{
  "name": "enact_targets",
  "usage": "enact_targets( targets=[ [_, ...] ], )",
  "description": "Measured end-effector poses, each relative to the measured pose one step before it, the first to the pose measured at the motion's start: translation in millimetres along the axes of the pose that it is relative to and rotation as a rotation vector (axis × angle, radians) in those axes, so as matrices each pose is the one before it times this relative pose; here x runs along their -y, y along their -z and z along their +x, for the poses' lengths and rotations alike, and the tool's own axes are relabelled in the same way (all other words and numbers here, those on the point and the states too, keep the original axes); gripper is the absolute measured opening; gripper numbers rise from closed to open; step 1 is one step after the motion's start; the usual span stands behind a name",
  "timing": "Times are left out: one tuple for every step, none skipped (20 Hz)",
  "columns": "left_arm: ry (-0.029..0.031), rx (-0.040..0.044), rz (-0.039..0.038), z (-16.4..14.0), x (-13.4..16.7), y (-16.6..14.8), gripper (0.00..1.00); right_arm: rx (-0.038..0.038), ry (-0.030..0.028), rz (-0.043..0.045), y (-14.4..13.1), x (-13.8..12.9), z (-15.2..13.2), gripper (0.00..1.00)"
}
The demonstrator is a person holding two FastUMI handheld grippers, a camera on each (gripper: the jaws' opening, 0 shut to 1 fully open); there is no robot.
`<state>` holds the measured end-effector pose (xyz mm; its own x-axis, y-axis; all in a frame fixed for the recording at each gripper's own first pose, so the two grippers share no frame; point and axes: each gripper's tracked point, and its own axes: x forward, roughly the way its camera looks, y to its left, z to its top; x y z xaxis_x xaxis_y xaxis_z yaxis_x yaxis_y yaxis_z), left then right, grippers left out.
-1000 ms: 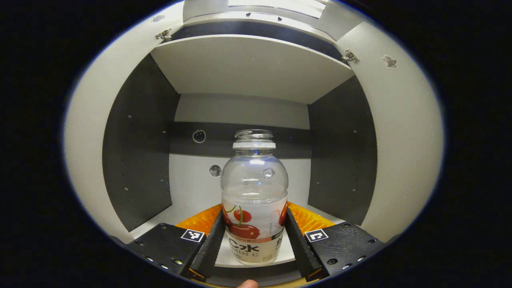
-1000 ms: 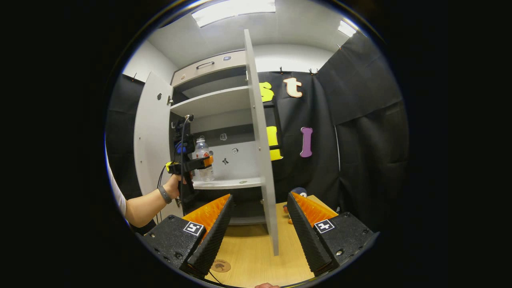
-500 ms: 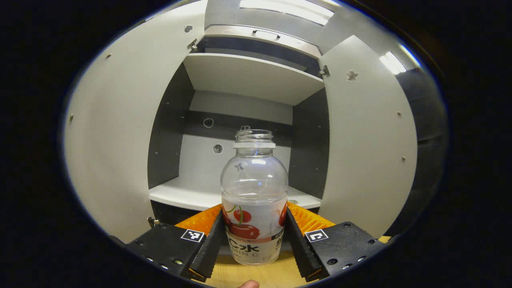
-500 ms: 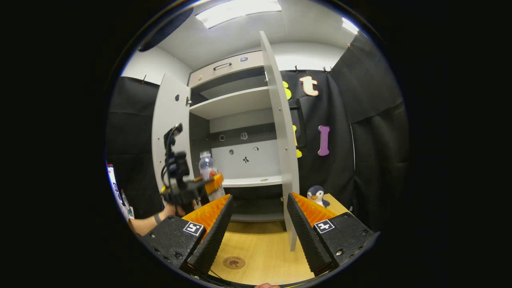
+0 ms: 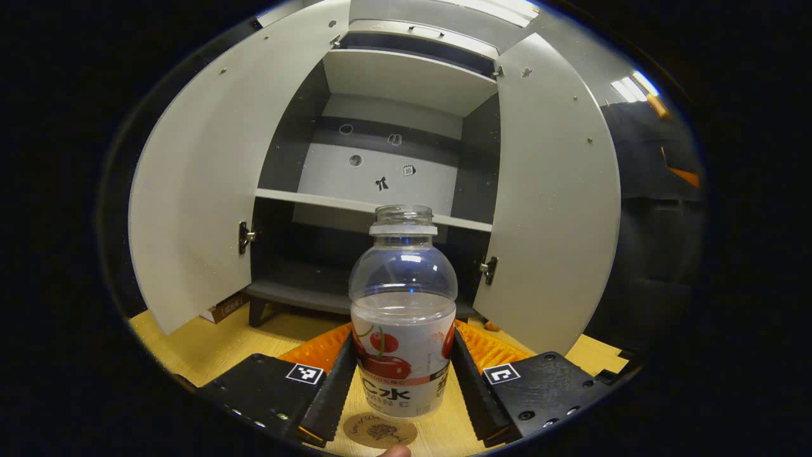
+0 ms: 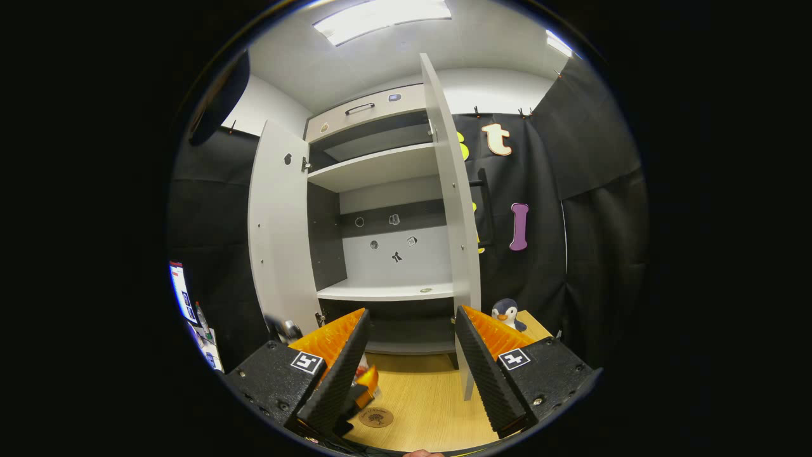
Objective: Grasp the bottle in the cabinet with the left hand and place it on the coaster, then close the right door with the right hand and the left door with the left hand.
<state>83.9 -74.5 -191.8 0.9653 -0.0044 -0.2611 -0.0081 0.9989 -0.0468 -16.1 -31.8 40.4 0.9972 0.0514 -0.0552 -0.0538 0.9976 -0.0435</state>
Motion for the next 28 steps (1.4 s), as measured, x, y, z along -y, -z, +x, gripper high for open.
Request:
enact_targets(
  targets=[
    [-0.02925,-0.00876,0.01565,0.42,-2.51,13.82,0.8,-0.01195,0.00883,-0.00247,2.04,3.16,-1.16,0.83],
    [-0.02345,-0.00142,0.01968,-1.66,-2.51,11.99,0.8,-0.0098,0.0111,-0.00834,0.57,3.64,-2.04,0.83],
    [-0.01188,0.00896,0.01792,-0.08,-0.18,8.96,0.76,-0.00946,0.01262,-0.01286,0.68,3.33,-1.5,0.83],
    [-0.01051,0.01288,0.01654,0.04,0.66,7.08,0.77,-0.00998,0.01311,-0.01734,0.43,3.83,-1.24,0.83],
    [-0.0108,0.01375,0.01903,0.38,0.77,4.97,0.76,-0.00965,0.01028,-0.0182,0.91,3.12,-1.17,0.83],
    [-0.00769,0.00819,0.00979,2.12,-0.09,4.86,0.76,-0.00742,0.01224,-0.01766,-0.1,2.49,-0.7,0.83],
    [-0.00989,0.00391,0.00646,-0.06,0.27,5.45,0.76,-0.01006,0.00776,-0.01424,1.94,0.93,-0.1,0.83],
    [-0.01058,0.00369,0.00601,-1.73,0.76,4.82,0.76,-0.01014,-0.00055,-0.0088,1.47,-0.76,1.29,0.83],
    [-0.00482,0.00309,0.00098,-0.37,-0.25,4.13,0.77,-0.00711,-0.00429,-0.00373,1.51,-2.11,2.02,0.83],
    [-0.00472,-0.0042,-0.00126,0.72,-0.03,4.98,0.77,-0.00721,-0.00446,-0.00018,1.11,-1.82,1.29,0.83],
    [-0.01152,-0.00583,0.00334,0.35,-2.27,5.55,0.76,-0.0061,-0.00768,0.00329,2.11,-2.41,2.12,0.83],
    [-0.01293,-0.01021,0.00195,-1.25,-4.0,6.17,0.76,-0.00529,-0.00696,0.0039,1.11,-2.27,2.43,0.83],
    [-0.00613,0.03653,0.00541,0.54,-2.94,-5.58,0.77,-0.00299,-0.00541,0.00139,0.71,-1.94,1.8,0.83],
    [0.00196,-0.00892,-0.00102,-1.8,-0.11,4.28,0.77,-0.00284,-0.00123,-0.00173,-0.32,-0.05,1.56,0.83],
    [0.0095,0.00861,0.00582,-0.71,1.54,-0.44,0.76,-0.00058,-0.0018,-0.00026,1.31,0.0,1.34,0.83],
    [0.00622,-0.00572,-0.00082,0.0,0.15,-0.38,0.77,0.00001,-0.0024,0.00223,-0.08,0.24,1.14,0.83],
    [0.0062,-0.00058,0.00012,-0.48,0.94,0.03,0.77,-0.00182,-0.00267,0.00438,1.73,-0.45,1.11,0.83],
    [0.0111,-0.0084,-0.00193,0.23,2.25,1.03,0.78,-0.00308,-0.00294,0.00547,1.26,-0.46,0.2,0.83],
    [0.01441,-0.02262,-0.00028,0.06,2.74,2.57,0.78,0.00047,-0.0032,0.0055,-0.25,-0.4,0.32,0.83],
    [0.01433,-0.02544,0.00236,-0.77,1.99,4.01,0.8,0.00054,-0.00158,0.0028,-0.42,0.32,0.14,0.83],
    [0.00749,-0.01313,-0.00087,-2.09,0.98,1.56,0.93,-0.00111,-0.00244,0.00012,1.53,-0.4,0.69,0.83],
    [0.00488,-0.00292,-0.00137,-1.81,0.05,-2.54,0.96,0.00057,-0.00106,0.00047,-0.11,0.35,0.22,0.83],
    [0.00302,0.00971,-0.00116,-2.97,-0.77,-4.73,0.96,0.00138,-0.00106,0.0025,0.21,-0.1,0.58,0.83],
    [0.00135,0.0094,0.00198,-2.58,-1.1,-5.05,0.96,0.00149,-0.00245,0.00392,-0.54,-0.51,0.25,0.83],
    [0.00194,0.00471,0.00467,-2.55,-1.08,-4.43,0.96,0.00304,-0.00185,0.00448,0.36,0.12,0.1,0.83],
    [0.01187,-0.00204,0.0029,-2.85,0.64,-2.96,0.96,0.00207,-0.00202,0.0053,-0.18,-0.01,0.46,0.83],
    [0.01077,-0.00595,0.00173,-3.09,1.48,-2.19,0.96,0.00114,-0.00527,0.00612,0.57,-1.18,0.36,0.83],
    [0.0067,0.00354,0.00263,-3.99,-0.27,-5.27,0.96,0.00441,-0.00323,0.0082,-0.23,0.21,0.08,0.83]
  ],
)
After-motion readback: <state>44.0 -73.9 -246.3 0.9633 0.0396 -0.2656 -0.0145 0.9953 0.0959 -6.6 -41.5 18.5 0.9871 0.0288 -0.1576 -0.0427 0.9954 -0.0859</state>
